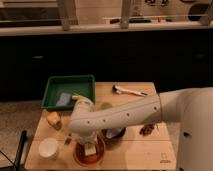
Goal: Wipe red bowl with eraser
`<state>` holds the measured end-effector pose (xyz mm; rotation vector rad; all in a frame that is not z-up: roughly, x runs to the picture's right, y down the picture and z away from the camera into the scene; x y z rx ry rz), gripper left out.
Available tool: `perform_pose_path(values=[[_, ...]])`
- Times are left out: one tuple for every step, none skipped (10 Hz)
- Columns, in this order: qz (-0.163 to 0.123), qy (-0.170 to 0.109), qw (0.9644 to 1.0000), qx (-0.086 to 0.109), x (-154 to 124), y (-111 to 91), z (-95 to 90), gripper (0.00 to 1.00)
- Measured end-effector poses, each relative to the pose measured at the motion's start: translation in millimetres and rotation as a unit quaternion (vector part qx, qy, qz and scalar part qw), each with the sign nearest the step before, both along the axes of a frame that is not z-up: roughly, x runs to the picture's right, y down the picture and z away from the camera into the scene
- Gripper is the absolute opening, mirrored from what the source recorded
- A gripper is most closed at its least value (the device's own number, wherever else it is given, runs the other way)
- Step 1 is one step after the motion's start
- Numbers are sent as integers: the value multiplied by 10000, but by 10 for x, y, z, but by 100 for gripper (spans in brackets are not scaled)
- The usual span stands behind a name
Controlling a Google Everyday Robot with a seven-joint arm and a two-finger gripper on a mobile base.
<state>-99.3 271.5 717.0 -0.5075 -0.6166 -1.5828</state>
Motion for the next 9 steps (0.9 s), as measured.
perform_pose_path(values=[[-135,-158,9998,-14,-132,48,-52,2],[-233,-238,9994,-22,-183,97,-90,2],[-360,-351,9987,-49,-261,183,-161,2],[-393,-388,9985,-61,-283,204,-180,2],[-439,-385,9982,-105,-273,221,-181,2],[-504,-373,9979,-162,-247,258,-197,2],[-548,-307,9977,-242,-140,345,-242,2],[-546,-219,9978,-300,-4,418,-282,2],[-517,-134,9980,-328,115,450,-301,2]])
